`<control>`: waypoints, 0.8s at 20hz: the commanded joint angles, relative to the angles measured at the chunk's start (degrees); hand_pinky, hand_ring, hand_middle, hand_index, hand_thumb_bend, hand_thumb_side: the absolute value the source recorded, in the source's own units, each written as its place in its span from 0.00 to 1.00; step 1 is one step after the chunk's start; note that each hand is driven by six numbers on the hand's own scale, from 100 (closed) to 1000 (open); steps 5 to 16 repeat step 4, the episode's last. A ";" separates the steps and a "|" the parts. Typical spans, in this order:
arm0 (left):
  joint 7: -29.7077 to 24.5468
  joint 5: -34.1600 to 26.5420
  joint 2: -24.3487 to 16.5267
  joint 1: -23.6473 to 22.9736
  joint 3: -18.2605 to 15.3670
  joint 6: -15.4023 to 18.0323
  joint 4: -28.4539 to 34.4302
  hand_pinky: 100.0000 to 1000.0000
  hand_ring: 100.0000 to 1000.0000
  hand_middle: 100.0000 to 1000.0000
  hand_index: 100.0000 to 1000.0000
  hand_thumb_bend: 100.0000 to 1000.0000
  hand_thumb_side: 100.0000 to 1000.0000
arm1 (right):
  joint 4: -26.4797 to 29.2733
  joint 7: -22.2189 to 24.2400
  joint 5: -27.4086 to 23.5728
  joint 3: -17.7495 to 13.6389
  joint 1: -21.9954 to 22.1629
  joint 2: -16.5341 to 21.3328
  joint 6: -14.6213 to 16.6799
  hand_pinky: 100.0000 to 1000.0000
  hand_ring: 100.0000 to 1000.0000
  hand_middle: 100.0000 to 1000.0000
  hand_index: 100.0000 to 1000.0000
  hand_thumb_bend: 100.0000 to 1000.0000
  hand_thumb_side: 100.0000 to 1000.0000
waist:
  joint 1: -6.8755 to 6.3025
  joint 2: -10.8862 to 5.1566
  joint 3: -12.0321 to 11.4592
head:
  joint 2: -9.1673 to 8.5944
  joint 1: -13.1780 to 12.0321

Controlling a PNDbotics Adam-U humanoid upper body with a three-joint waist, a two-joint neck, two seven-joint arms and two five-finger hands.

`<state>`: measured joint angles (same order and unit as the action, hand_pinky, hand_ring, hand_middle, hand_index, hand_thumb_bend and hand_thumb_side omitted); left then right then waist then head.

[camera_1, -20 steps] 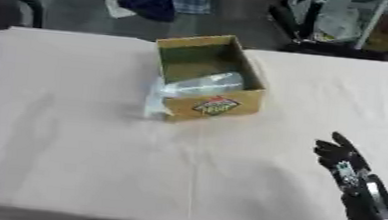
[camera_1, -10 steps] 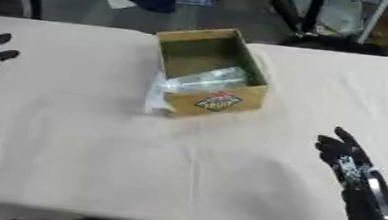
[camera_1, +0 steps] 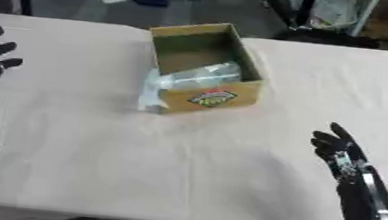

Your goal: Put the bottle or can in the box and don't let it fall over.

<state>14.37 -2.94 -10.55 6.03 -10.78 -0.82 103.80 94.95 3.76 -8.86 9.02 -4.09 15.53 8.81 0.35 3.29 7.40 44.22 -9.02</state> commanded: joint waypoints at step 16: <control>-0.43 -0.26 -0.40 0.70 0.18 -0.12 0.65 0.67 0.74 0.80 0.78 0.00 0.78 | 1.57 -0.02 -0.37 -0.33 -0.71 0.46 0.11 0.92 0.86 0.79 1.00 0.00 0.79 | -0.32 -0.27 0.15 | -0.11 0.36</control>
